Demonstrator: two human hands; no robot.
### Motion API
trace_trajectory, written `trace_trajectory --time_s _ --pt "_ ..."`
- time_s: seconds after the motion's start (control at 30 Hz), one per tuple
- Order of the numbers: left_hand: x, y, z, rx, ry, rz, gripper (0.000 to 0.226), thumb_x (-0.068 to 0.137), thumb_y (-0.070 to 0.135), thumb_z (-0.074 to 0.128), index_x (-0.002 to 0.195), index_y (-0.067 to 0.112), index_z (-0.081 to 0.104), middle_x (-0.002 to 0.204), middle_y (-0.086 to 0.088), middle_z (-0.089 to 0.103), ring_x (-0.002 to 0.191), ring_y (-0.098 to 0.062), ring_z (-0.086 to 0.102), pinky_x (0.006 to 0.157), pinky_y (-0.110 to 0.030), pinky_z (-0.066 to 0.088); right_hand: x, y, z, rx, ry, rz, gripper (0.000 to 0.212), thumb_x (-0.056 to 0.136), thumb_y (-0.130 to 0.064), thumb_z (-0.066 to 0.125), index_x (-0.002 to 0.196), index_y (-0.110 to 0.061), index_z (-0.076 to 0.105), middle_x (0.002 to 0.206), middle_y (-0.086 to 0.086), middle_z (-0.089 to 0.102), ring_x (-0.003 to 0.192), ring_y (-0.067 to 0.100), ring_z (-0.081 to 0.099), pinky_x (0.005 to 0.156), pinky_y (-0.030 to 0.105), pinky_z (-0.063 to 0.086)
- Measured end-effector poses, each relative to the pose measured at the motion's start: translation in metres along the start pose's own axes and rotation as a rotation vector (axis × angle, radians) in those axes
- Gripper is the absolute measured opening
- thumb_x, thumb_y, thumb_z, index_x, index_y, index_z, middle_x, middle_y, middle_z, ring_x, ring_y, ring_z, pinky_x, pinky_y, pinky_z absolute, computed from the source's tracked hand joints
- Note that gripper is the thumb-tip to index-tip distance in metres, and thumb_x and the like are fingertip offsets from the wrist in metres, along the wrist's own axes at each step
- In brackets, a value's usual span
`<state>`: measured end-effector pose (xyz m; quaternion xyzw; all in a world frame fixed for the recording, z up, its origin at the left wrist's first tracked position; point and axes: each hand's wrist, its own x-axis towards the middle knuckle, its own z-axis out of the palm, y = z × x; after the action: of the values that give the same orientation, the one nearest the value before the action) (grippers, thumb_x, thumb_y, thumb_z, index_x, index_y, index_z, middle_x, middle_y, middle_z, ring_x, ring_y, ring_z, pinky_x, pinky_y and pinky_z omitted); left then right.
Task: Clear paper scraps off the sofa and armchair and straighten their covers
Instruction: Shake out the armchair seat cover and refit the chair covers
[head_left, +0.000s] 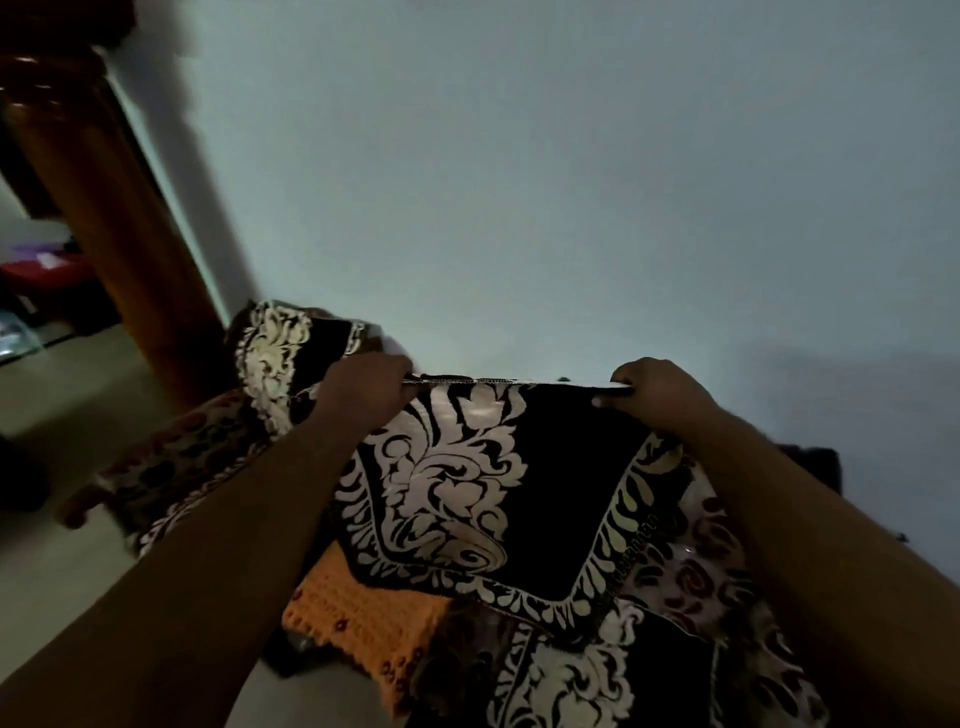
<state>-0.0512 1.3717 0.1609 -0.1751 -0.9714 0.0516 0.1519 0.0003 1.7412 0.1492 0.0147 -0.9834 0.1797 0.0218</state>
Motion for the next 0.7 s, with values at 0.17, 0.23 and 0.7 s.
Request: trace_trajectory --time_s 0.17,0.23,0.7 --pt "0.053 0.081 0.026 -0.001 -0.067 0.148 0.054 0.095 0.069 0.039 0.099 0.022 0.065 0.089 -0.005 0.069 0.086 -0.026 0.066 0.059 -0.031 0.043 -0.011 0.090 -0.017 -0.038 -0.033 0.106 0.040 0.082 -0.059 0.072 0.064 -0.026 0.058 0.068 -0.003 0.059 0.068 0.014 0.059 0.063 0.035 0.047" --pt "0.068 0.111 0.042 0.016 -0.093 0.219 0.066 0.090 0.078 0.027 0.093 0.022 0.063 0.084 -0.003 0.068 0.081 -0.024 0.066 0.055 -0.030 0.037 -0.019 0.119 -0.021 -0.048 -0.045 0.118 0.033 0.083 -0.055 0.073 0.063 -0.038 0.054 0.069 -0.011 0.056 0.069 0.011 0.057 0.062 0.033 0.047" --pt "0.124 0.241 0.134 0.015 -0.268 0.447 0.050 0.085 0.069 0.060 0.114 0.029 0.063 0.102 0.001 0.069 0.096 -0.022 0.066 0.065 -0.030 0.040 -0.052 0.262 0.010 -0.105 -0.275 0.389 0.026 0.087 -0.045 0.073 0.102 -0.024 0.070 0.099 0.001 0.064 0.096 0.024 0.063 0.076 0.031 0.046"
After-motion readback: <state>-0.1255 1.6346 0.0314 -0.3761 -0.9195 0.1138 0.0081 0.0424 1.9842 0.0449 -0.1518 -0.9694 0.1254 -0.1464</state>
